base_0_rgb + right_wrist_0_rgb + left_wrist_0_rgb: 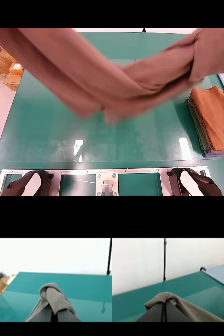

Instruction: Fold the shirts.

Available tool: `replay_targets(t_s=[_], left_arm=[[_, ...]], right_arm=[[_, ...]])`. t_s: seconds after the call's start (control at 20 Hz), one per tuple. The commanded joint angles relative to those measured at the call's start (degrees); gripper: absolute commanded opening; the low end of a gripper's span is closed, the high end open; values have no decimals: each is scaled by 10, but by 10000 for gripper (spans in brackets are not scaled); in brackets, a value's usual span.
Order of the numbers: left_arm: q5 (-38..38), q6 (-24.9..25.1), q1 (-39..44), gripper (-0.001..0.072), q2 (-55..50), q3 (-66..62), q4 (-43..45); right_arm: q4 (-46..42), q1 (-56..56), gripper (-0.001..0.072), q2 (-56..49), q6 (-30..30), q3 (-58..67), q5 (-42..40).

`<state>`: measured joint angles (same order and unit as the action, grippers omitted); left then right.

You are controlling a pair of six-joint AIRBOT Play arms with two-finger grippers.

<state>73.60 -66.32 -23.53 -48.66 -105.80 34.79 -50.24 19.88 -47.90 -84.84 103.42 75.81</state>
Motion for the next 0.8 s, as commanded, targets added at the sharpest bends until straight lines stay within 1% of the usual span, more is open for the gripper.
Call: replay_targets(t_s=[0.0, 0.05, 0.15, 0.3, 0.35, 0.4, 0.5, 0.6, 0.65, 0.7, 0.75], left_arm=[[1, 28, 0, 21, -3, 146, 5], [-6, 40, 3, 21, -5, 200, -9], [-45, 75, 23, 21, -5, 325, -25], [-136, 133, 76, 22, -5, 509, -24], [-174, 141, 92, 22, -5, 563, -24], [-217, 144, 106, 22, -5, 617, -24], [-285, 144, 124, 22, -5, 697, -22], [-303, 150, 122, 21, -5, 737, -13], [-301, 150, 122, 22, -5, 741, 1], [-298, 150, 122, 22, -5, 741, 9], [-297, 150, 122, 22, -5, 741, 12]], right_arm=[[6, -9, 25, -20, 14, -128, -33], [7, -23, 25, -31, 24, -185, -62], [7, -58, 25, -65, 42, -296, -127], [7, -116, 27, -165, 61, -422, -230], [7, -135, 26, -211, 61, -450, -260], [7, -152, 26, -261, 65, -463, -280], [8, -167, 26, -346, 65, -458, -283], [7, -163, 29, -390, 64, -442, -268], [7, -150, 134, -391, 64, -430, -248], [5, -128, 291, -386, 64, -407, -207], [3, -101, 315, -379, 64, -382, -151]])
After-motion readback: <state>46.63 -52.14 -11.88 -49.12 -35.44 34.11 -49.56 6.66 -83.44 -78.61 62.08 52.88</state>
